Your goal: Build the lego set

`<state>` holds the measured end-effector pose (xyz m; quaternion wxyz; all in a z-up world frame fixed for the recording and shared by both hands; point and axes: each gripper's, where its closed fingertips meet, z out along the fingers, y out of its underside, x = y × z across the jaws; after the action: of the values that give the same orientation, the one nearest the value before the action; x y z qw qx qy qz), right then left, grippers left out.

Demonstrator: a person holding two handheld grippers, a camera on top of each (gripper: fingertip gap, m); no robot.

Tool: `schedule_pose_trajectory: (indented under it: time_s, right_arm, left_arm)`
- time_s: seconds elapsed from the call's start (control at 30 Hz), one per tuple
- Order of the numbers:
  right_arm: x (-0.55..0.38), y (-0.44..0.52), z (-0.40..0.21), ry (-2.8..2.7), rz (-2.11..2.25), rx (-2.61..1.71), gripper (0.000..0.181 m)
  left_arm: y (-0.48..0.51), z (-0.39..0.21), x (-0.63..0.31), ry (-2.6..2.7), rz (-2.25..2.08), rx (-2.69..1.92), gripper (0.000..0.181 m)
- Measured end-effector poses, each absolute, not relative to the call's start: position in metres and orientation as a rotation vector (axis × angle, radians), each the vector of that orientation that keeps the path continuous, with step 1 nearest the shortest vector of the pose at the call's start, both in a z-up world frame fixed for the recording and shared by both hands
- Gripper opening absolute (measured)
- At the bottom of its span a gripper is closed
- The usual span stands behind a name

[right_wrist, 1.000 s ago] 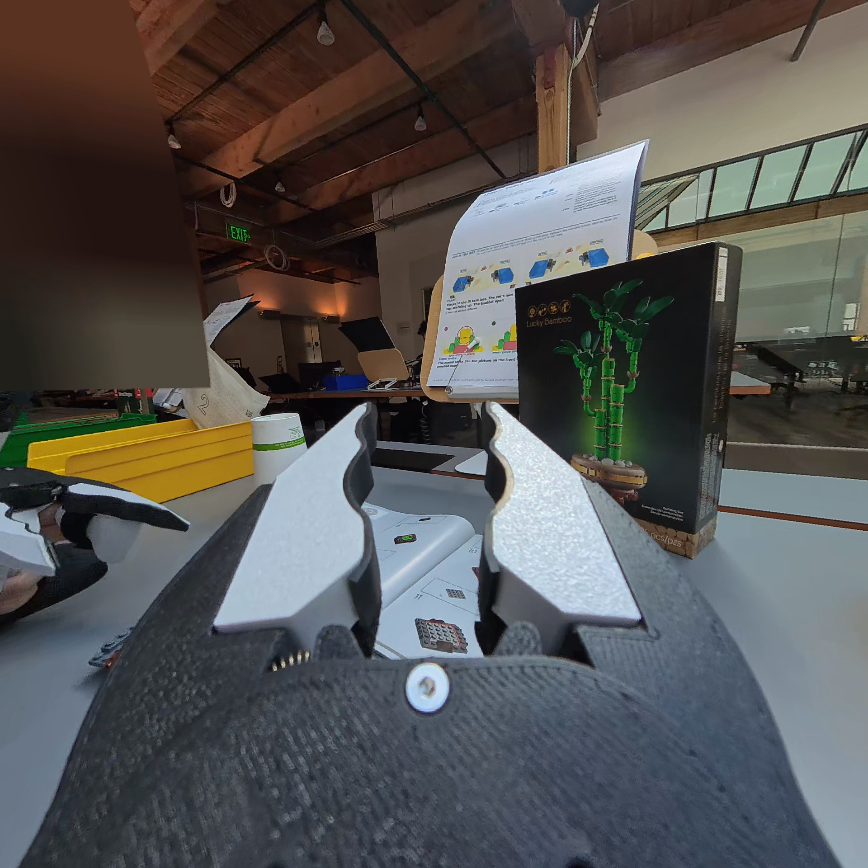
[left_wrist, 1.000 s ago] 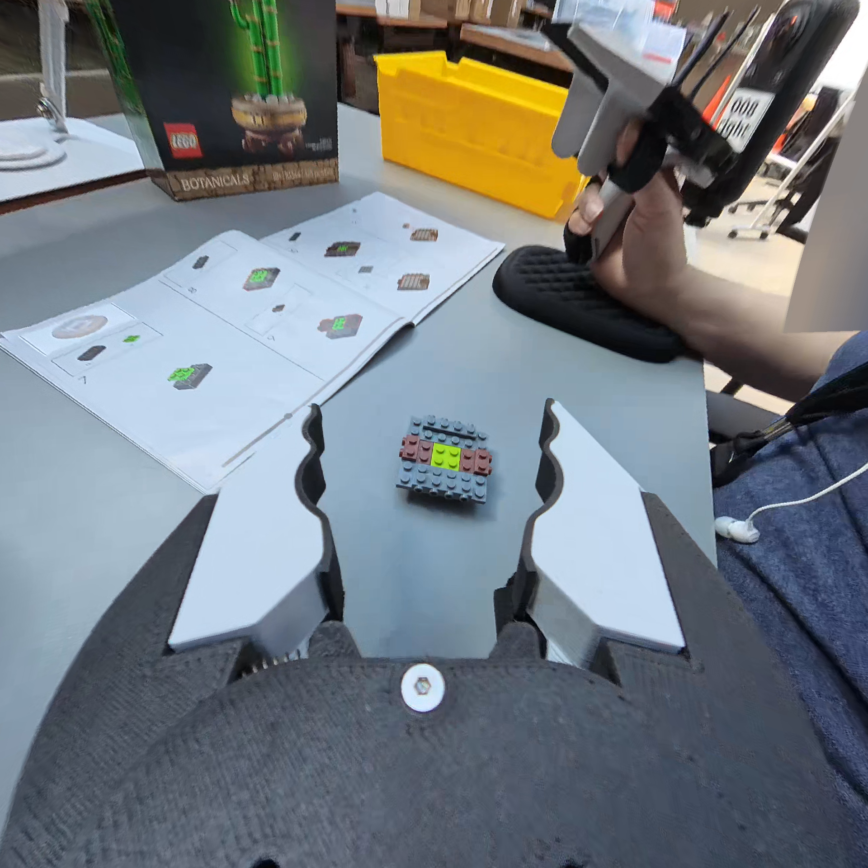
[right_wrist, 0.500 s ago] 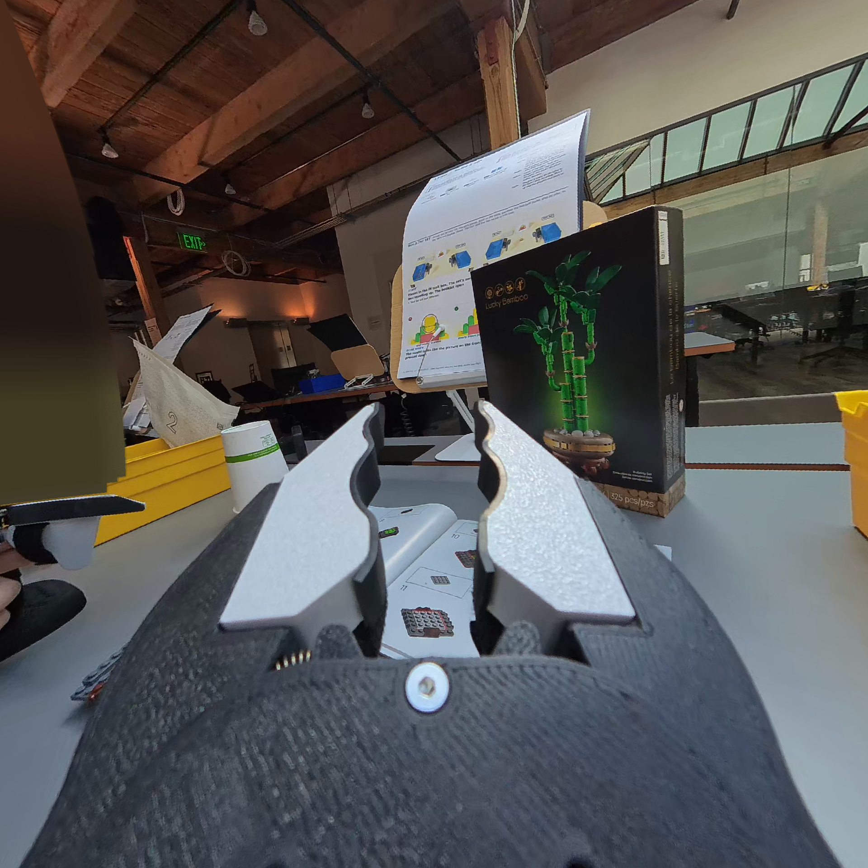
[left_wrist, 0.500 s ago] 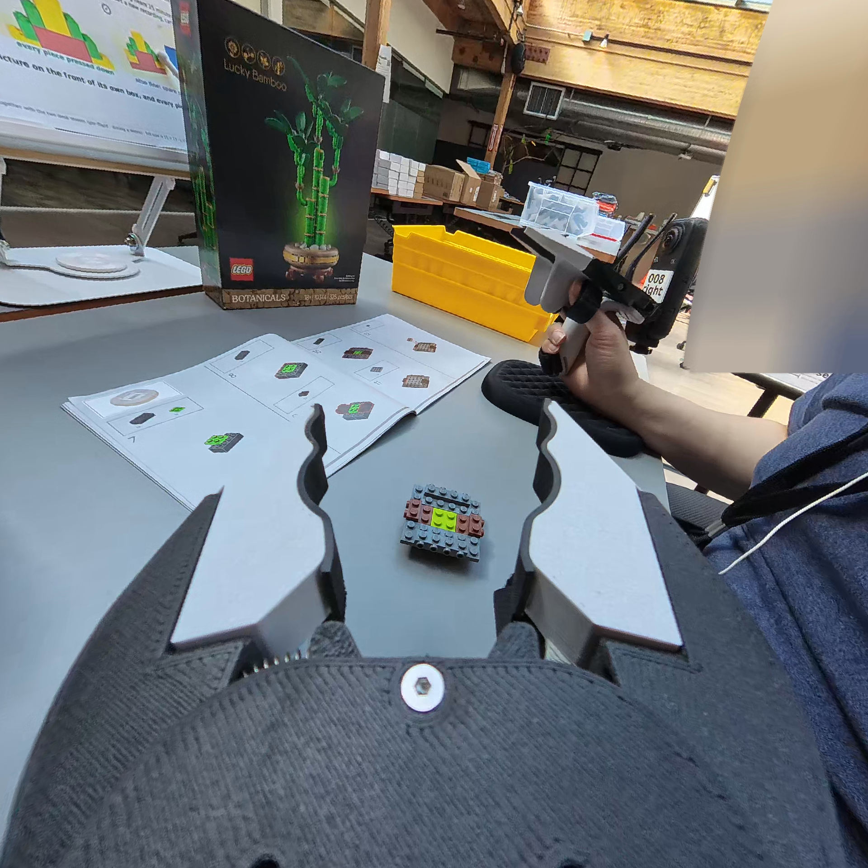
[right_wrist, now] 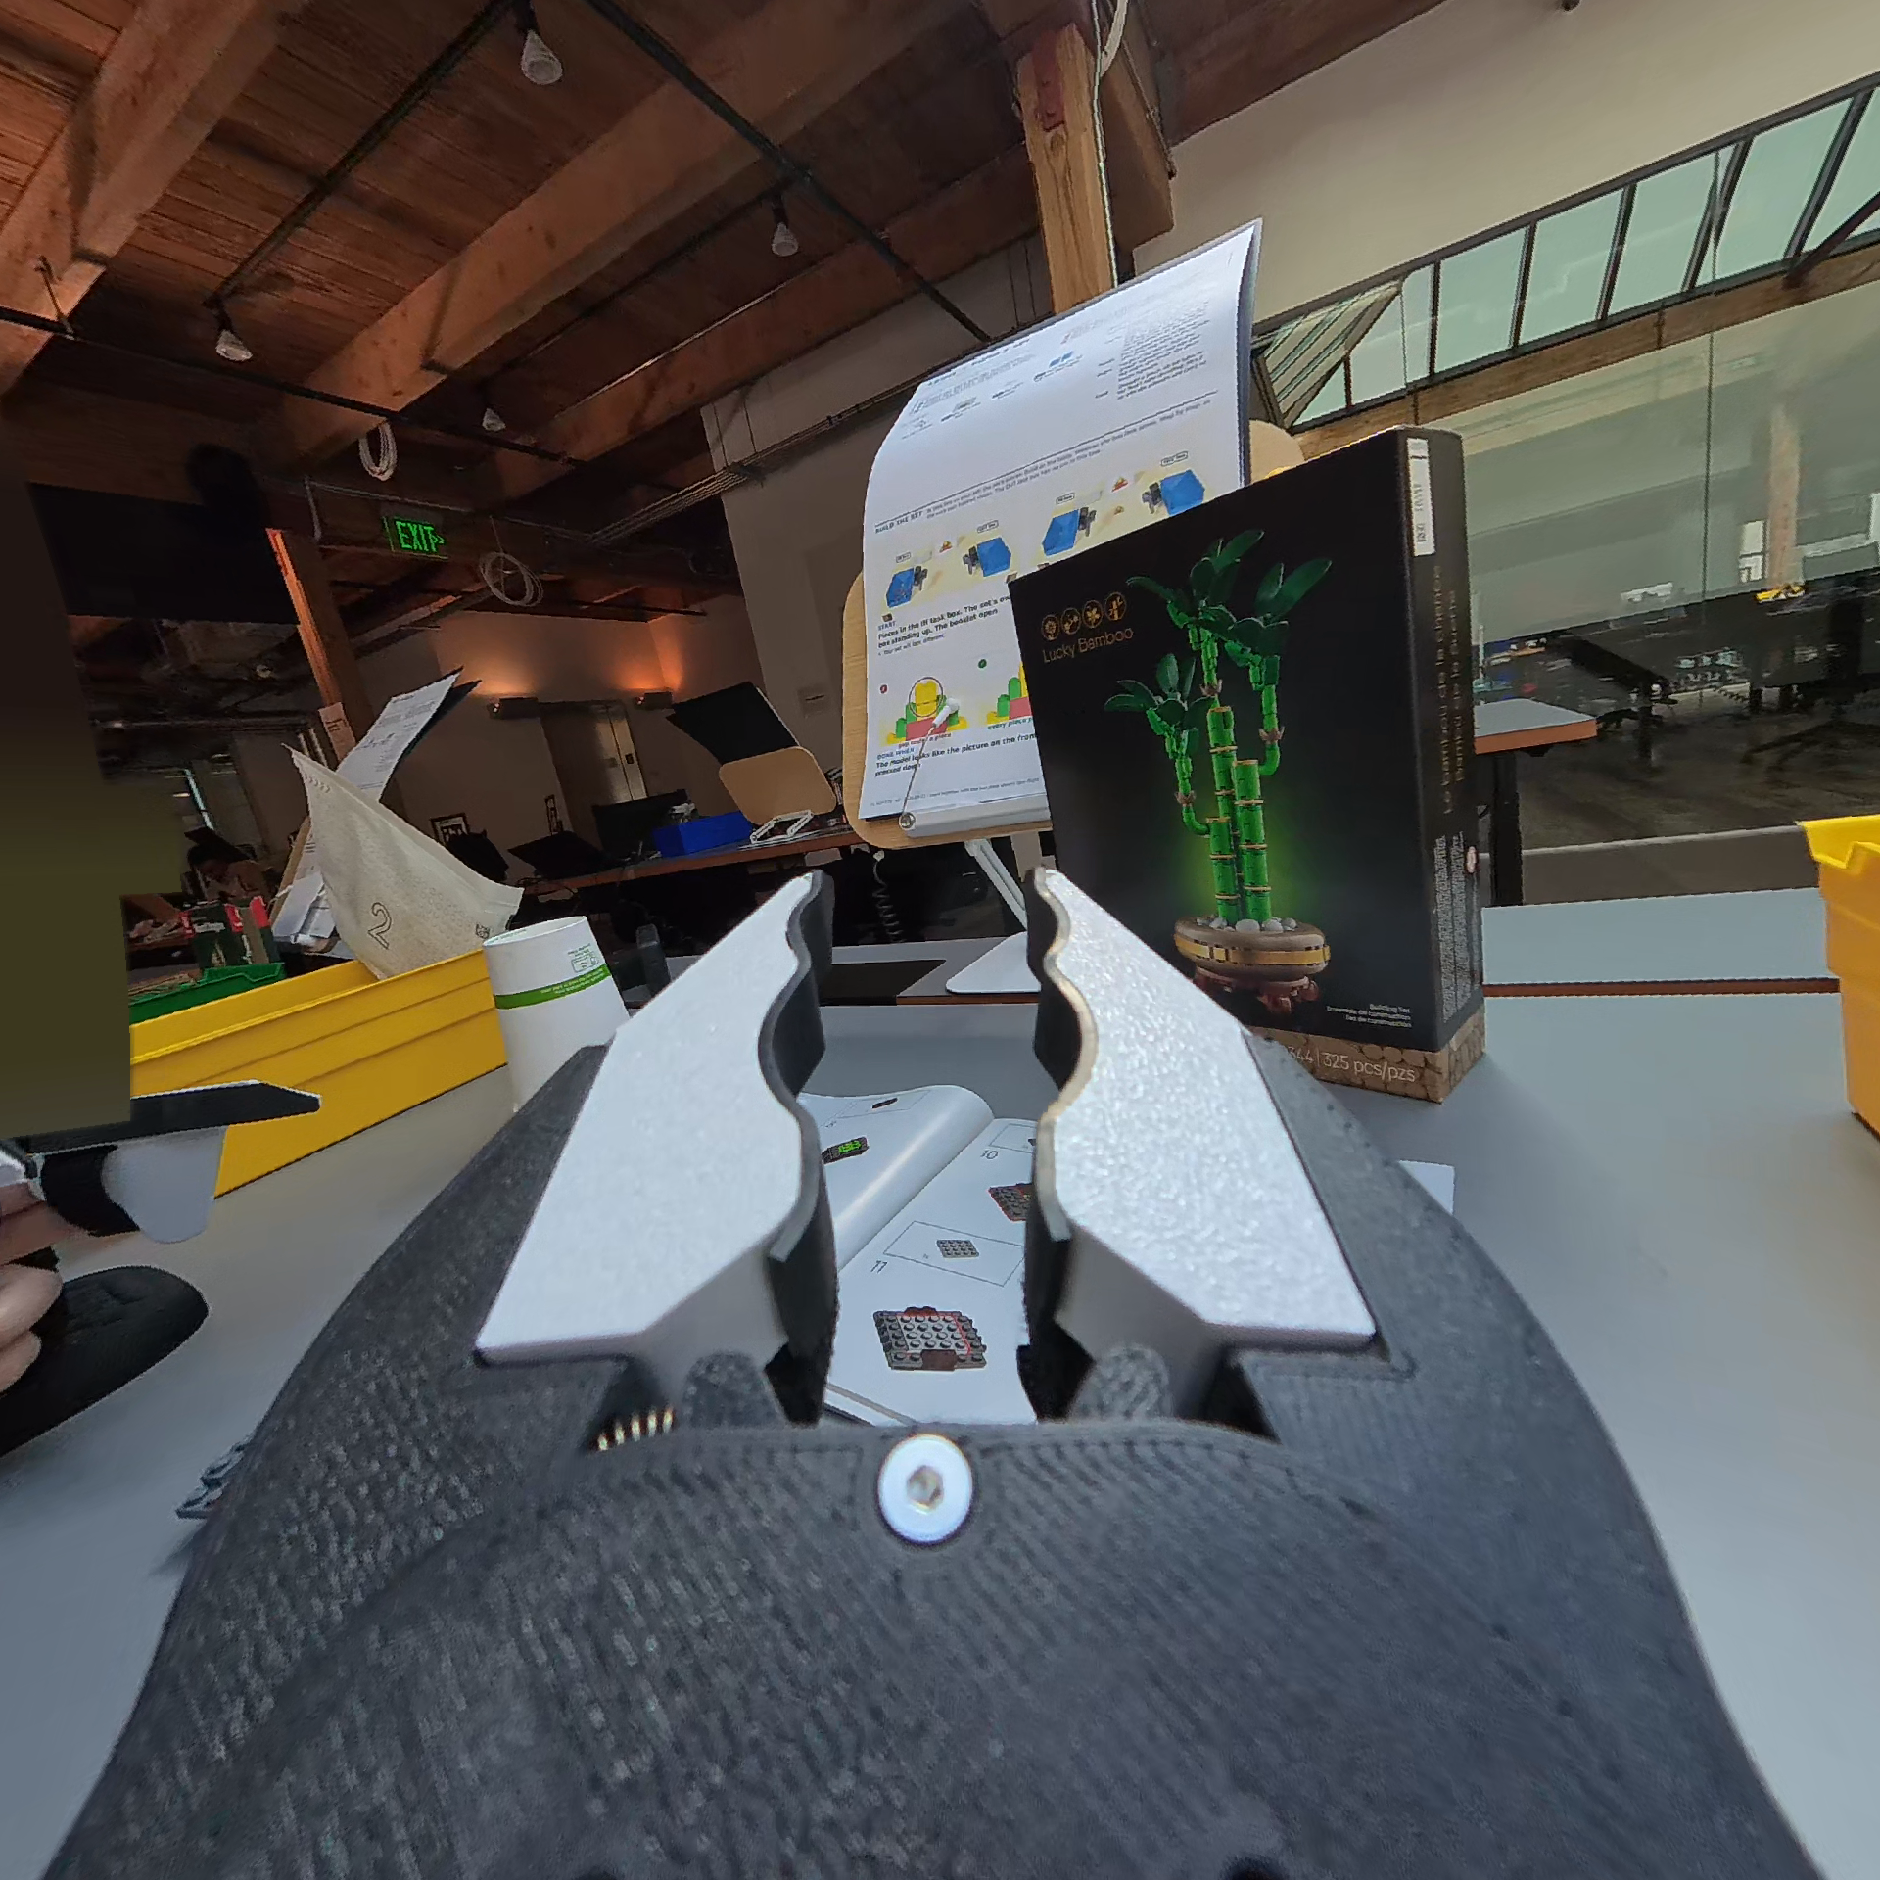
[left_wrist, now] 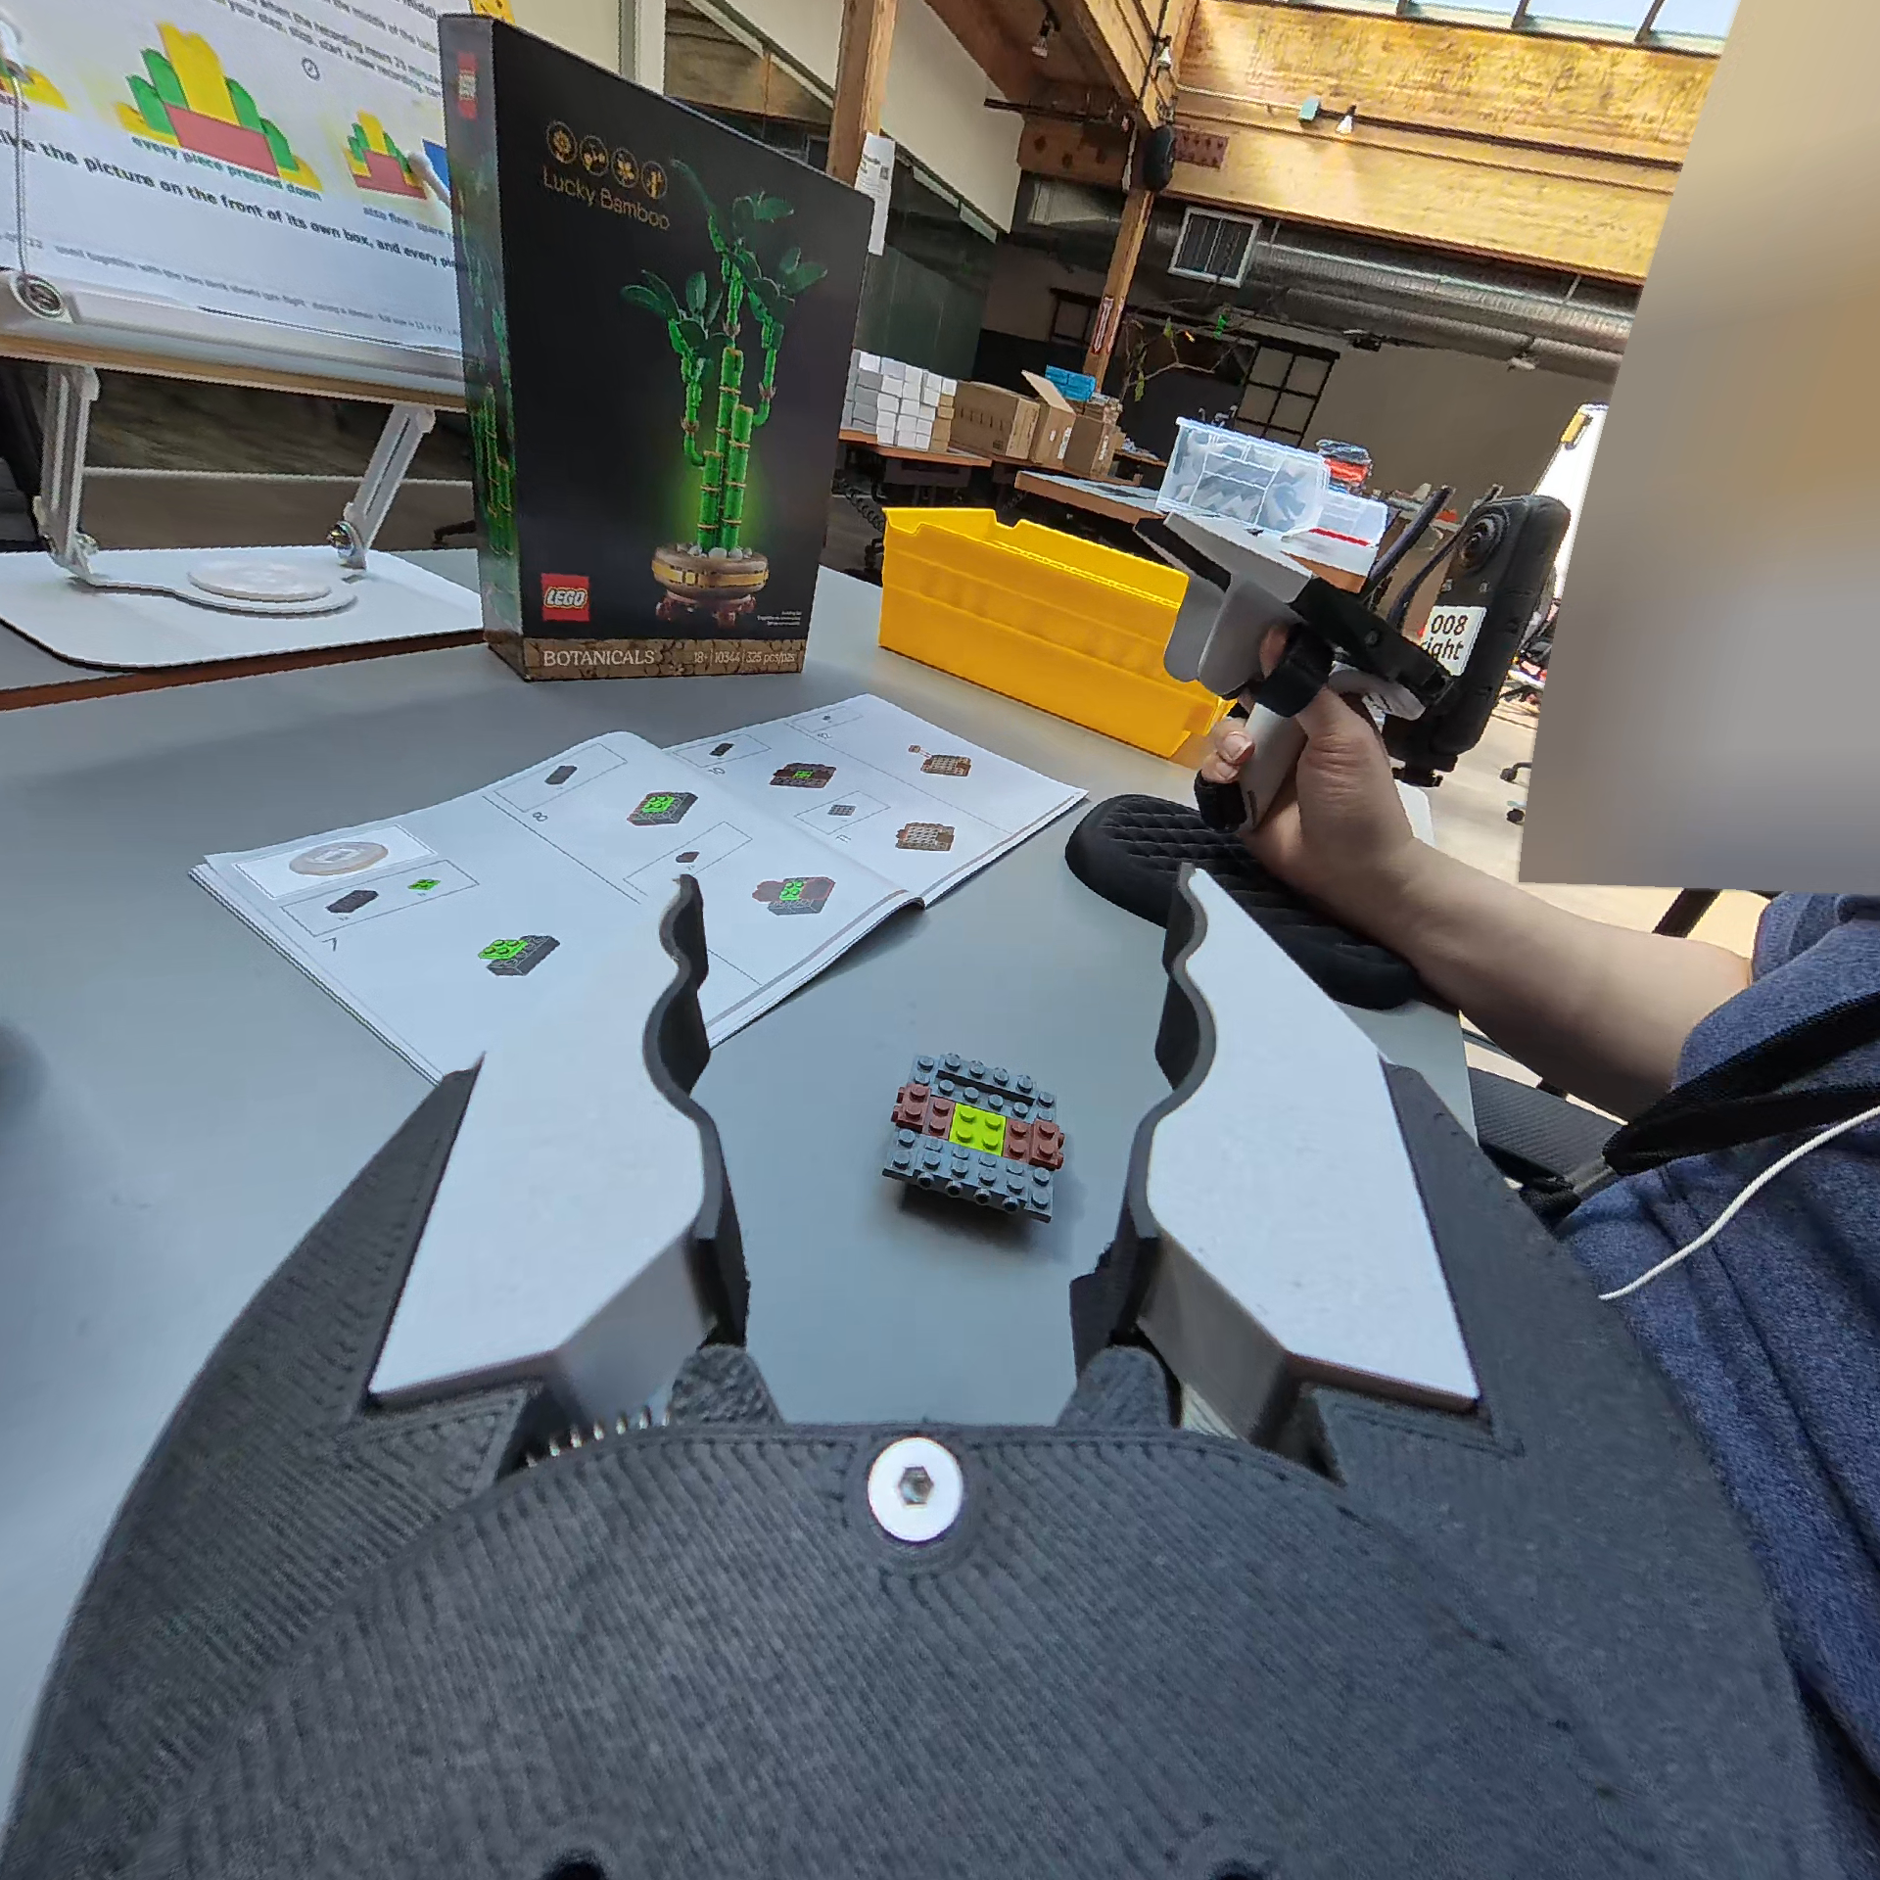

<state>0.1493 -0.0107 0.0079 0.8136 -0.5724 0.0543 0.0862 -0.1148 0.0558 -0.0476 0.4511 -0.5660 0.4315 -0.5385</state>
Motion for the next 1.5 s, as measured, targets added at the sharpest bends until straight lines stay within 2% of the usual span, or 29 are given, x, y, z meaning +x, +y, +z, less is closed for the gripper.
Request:
schedule_pose_trajectory:
  time_s: [0.6,0.97,1.5]
  right_arm:
    - [0.128,0.007,-0.013,0.056,0.28,-1.366,0.034]
    - [0.125,0.006,-0.012,0.082,0.371,-1.348,0.034]
    - [0.135,0.006,-0.015,0.114,0.344,-1.361,0.032]
  left_arm:
    - [0.051,-0.054,-0.112,1.128,-1.263,-1.389,0.093]
    - [0.021,-0.088,-0.098,1.412,-1.289,-1.455,0.083]
    - [0.025,-0.08,-0.096,1.37,-1.38,-1.446,0.078]
